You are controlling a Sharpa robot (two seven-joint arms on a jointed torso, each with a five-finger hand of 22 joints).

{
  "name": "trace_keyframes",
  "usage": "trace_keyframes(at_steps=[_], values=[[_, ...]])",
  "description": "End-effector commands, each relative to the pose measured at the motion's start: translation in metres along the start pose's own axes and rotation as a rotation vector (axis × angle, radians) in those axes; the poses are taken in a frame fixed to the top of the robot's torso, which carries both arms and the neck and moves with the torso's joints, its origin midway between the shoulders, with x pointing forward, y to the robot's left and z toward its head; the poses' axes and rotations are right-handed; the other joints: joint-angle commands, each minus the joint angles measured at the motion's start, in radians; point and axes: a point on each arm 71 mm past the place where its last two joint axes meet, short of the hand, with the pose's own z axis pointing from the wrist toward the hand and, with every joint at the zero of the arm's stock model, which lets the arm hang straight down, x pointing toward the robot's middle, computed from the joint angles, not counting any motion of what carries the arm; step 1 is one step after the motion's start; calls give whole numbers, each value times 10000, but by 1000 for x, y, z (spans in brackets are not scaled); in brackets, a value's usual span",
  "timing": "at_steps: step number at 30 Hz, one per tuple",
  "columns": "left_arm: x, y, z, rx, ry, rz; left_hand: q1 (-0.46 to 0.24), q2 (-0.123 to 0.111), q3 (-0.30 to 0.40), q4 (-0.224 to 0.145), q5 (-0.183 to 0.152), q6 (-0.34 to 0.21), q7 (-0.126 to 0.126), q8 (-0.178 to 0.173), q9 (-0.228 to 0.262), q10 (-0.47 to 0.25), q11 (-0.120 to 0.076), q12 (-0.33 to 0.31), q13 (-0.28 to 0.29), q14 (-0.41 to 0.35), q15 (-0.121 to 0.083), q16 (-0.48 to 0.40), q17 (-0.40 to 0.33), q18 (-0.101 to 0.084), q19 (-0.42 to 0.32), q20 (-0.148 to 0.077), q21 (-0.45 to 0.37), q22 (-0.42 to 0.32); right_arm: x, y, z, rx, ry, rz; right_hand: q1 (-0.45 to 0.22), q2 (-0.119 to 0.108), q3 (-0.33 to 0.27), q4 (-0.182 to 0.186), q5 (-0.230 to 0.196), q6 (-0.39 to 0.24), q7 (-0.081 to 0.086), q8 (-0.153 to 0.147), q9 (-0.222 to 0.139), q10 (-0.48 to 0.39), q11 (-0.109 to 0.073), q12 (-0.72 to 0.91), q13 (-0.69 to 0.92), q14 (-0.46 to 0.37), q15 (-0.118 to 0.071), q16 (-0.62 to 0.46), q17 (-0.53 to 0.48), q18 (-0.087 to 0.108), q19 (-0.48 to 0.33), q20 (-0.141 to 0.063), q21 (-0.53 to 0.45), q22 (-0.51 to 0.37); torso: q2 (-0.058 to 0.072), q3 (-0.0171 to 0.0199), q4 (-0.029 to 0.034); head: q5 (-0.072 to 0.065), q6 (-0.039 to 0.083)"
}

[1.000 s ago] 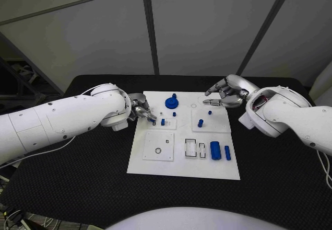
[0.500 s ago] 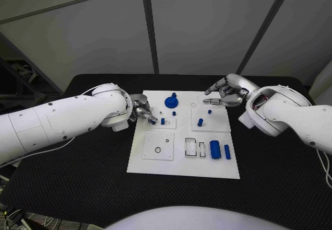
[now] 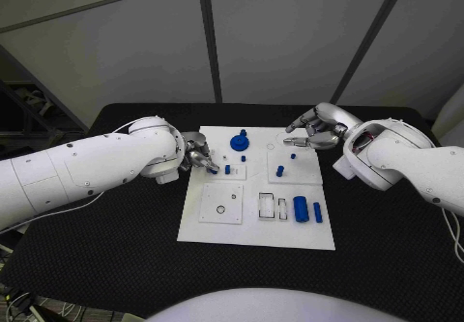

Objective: Assemble the parts on the task board

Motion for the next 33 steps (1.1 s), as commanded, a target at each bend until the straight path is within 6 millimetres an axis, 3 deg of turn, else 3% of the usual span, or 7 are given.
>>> trace_keyframes(at_steps=[1, 13, 25, 33], values=[[4, 0, 1, -124, 281, 232, 2, 70, 1365, -1330, 47, 167, -97, 47, 2171, 389, -75, 20, 1384, 938, -83, 57, 2248, -236, 55, -30, 26, -1, 0, 2, 0, -82, 40, -37, -13, 64, 10, 44, 61, 79, 11, -63, 8, 18, -86, 7, 316, 448, -76, -57, 188, 56, -7, 3, -27, 4, 6, 2, -2, 7, -5], [6, -3, 4, -253, 549, 404, -362, -40, 1370, -1262, -58, 284, -129, 62, 2285, 396, -76, -68, 1351, 936, -106, 53, 2241, -234, 49, -47, 0, -4, -1, 1, 0, -73, 41, -38, -13, 64, 10, 44, 61, 79, 11, -63, 8, 18, -86, 7, 316, 448, -76, -57, 188, 56, -7, 3, -27, 4, -4, 8, -3, -14, -33], [7, -3, 7, -428, 833, 588, -1277, -582, 847, -511, -278, 511, -247, 0, 2468, 376, -151, -462, 1207, 921, -202, 10, 2182, -218, 20, -134, -100, -48, -1, 1, 0, -58, 46, -43, -13, 64, 10, 44, 61, 79, 11, -63, 8, 18, -86, 7, 316, 448, -76, -57, 188, 56, -7, 3, -27, 4, -5, 0, 1, -48, -74], [5, -3, 8, -505, 683, 490, -1481, -717, 603, -162, -334, 601, -266, -4, 2540, 395, -167, -454, 1202, 924, -236, 20, 2196, -228, 54, -172, -87, -6, -1, 1, 0, -56, 53, -44, -19, 62, 8, 57, 72, 76, 11, -66, 12, 9, -85, -7, 302, 445, -77, -70, 171, 59, -10, 2, -39, -9, -2, 0, -1, -43, -70]])
